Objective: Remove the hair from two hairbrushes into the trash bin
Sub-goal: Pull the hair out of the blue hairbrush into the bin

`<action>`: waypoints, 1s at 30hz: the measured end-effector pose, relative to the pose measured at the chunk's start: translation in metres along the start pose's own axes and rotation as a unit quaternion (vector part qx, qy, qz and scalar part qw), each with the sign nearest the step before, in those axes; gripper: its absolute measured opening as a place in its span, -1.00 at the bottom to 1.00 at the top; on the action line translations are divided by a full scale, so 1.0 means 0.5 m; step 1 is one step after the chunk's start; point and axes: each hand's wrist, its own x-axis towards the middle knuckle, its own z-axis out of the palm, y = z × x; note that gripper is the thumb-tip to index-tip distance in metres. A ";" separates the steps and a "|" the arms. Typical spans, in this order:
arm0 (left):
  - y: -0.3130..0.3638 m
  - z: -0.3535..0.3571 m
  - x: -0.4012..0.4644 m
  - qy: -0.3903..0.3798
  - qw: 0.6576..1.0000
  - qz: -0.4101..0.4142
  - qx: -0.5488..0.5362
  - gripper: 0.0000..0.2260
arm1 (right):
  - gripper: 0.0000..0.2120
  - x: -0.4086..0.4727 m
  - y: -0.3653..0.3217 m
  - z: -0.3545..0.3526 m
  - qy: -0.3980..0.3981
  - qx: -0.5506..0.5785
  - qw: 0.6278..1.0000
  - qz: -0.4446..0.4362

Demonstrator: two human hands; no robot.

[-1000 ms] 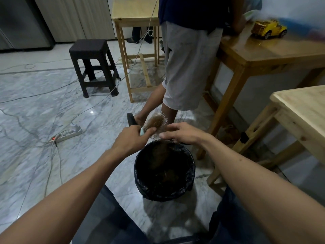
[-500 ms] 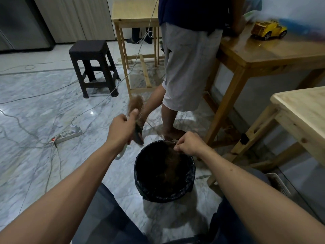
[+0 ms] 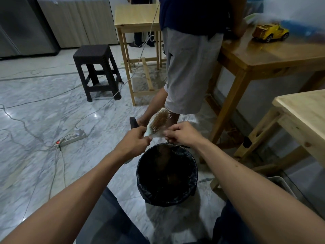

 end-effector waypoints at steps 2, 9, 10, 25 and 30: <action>0.000 -0.004 -0.003 0.014 0.999 -0.013 -0.040 -0.91 | -0.89 -0.006 0.012 0.000 0.019 -0.004 1.000 0.000; -0.005 -0.003 0.002 0.061 0.984 -0.058 -0.157 -0.82 | -0.86 -0.036 0.030 -0.002 0.046 -0.145 0.988 0.007; -0.008 -0.010 0.009 0.093 0.976 -0.069 -0.183 -0.83 | -0.86 -0.039 0.036 -0.003 0.045 -0.183 0.982 0.011; -0.020 0.012 -0.002 0.068 0.983 0.087 0.144 -0.87 | -0.87 -0.005 -0.011 0.020 0.061 0.137 0.989 0.008; -0.033 0.001 0.008 0.077 0.990 0.031 0.111 -0.89 | -0.81 -0.020 0.010 0.005 0.102 0.048 0.993 0.030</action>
